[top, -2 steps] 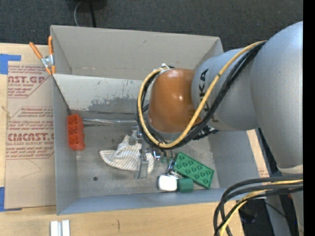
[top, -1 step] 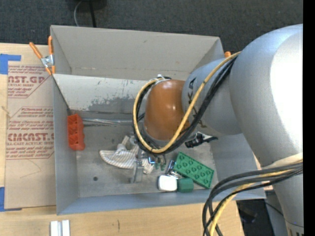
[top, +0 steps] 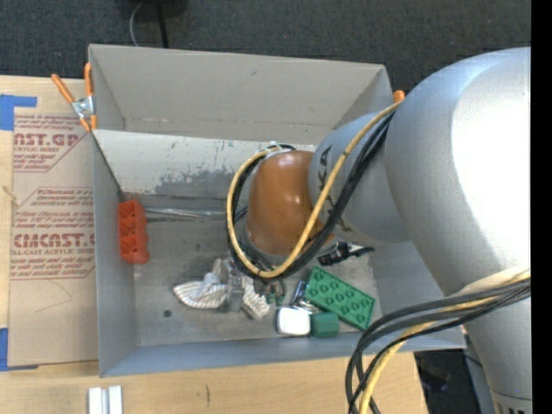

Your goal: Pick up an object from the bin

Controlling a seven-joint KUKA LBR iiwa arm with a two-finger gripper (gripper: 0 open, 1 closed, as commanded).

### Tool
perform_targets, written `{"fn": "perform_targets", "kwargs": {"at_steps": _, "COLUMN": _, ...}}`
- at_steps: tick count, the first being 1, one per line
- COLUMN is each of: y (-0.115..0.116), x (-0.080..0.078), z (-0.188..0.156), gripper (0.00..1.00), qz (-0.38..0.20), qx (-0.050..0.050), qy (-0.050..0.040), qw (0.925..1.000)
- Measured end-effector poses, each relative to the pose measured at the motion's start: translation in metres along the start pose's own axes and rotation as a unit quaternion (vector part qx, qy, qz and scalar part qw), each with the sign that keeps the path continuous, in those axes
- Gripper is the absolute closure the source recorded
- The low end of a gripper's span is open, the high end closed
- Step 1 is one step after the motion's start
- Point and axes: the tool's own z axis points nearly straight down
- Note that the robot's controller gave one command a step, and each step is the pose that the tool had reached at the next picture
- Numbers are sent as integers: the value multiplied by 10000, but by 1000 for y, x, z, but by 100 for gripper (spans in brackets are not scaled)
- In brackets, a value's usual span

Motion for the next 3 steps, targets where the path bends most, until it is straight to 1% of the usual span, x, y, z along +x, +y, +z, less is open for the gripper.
{"fn": "perform_targets", "kwargs": {"at_steps": 3, "y": 1, "x": 1, "z": -9, "gripper": 100, "qz": -12, "qx": -4, "qy": 2, "qw": 10000}}
